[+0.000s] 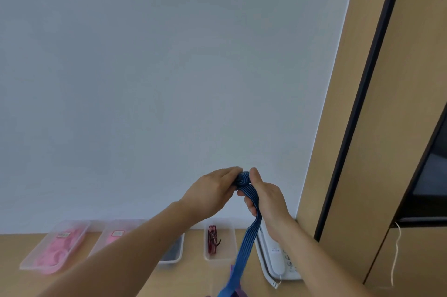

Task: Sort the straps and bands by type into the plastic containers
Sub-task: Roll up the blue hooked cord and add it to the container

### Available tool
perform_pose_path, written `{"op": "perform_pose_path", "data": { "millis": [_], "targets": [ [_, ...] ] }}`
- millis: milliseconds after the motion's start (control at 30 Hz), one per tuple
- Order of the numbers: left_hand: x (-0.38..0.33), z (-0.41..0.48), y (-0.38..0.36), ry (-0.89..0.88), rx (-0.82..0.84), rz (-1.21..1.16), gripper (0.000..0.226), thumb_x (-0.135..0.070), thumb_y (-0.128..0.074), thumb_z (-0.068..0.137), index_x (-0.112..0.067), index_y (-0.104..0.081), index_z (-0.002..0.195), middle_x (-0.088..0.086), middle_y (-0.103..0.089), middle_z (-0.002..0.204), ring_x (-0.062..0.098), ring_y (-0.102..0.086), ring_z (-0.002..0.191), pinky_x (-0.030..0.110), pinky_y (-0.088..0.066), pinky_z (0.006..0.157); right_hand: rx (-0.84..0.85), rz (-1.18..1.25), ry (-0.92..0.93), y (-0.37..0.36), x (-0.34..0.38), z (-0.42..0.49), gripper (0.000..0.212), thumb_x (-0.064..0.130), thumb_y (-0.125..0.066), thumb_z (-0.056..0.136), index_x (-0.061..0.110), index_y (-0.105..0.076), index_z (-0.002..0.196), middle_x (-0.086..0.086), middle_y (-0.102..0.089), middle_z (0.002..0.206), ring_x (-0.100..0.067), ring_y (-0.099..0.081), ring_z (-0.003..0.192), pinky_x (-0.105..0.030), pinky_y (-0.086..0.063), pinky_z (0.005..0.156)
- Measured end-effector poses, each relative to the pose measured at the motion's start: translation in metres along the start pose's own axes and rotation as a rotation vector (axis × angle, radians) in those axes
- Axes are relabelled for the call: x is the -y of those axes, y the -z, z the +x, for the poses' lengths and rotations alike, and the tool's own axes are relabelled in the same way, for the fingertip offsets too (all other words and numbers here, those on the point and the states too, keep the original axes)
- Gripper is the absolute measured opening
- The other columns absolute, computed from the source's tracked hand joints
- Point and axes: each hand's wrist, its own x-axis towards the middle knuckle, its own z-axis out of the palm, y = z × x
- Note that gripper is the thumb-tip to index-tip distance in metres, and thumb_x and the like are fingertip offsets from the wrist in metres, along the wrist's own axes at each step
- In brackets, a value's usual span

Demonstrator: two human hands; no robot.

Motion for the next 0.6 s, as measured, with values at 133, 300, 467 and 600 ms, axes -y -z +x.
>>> {"op": "perform_pose_path", "data": {
  "millis": [133,300,467,600],
  "targets": [
    [0.013,0.001,-0.003,-0.138,-0.057,0.179,0.042,-0.011,-0.063,0.091,-0.006,-0.055,0.132,0.011,-0.064,0.13,0.027,-0.063,0.117,0.034,-0.056,0.092,0.032,0.045,0.01,0.0,-0.002,-0.001,0.059,0.051,-0.047,0.097,-0.001,-0.071,0.082,-0.003,-0.049,0.054,-0.014,-0.039,0.046,-0.023,-0.032,0.049],
    [-0.002,0.003,0.002,0.318,-0.049,-0.312,0.059,-0.014,-0.054,0.095,-0.025,-0.035,0.15,-0.002,-0.046,0.149,0.013,-0.049,0.132,0.022,-0.047,0.099,0.047,0.04,0.087,0.002,-0.003,-0.001,0.05,0.045,-0.048,0.098,0.002,-0.072,0.091,0.001,-0.052,0.059,-0.012,-0.041,0.051,-0.022,-0.035,0.054],
    [-0.022,0.015,0.016,0.912,0.086,-1.266,0.036,-0.029,-0.041,0.101,-0.01,-0.065,0.119,0.007,-0.072,0.115,0.025,-0.066,0.111,0.039,-0.051,0.093,0.039,-0.065,0.148,0.002,-0.006,-0.003,0.045,0.037,-0.048,0.1,0.003,-0.062,0.074,0.002,-0.054,0.058,-0.012,-0.043,0.052,-0.023,-0.038,0.057],
    [-0.027,0.016,0.014,0.848,0.043,-1.244,0.029,-0.025,-0.053,0.1,-0.003,-0.068,0.111,0.011,-0.073,0.112,0.031,-0.066,0.109,0.046,-0.05,0.1,0.038,-0.089,0.128,0.002,-0.008,-0.003,0.047,0.039,-0.05,0.099,0.003,-0.062,0.072,0.003,-0.054,0.055,-0.012,-0.044,0.051,-0.021,-0.039,0.055]
  ]
}}
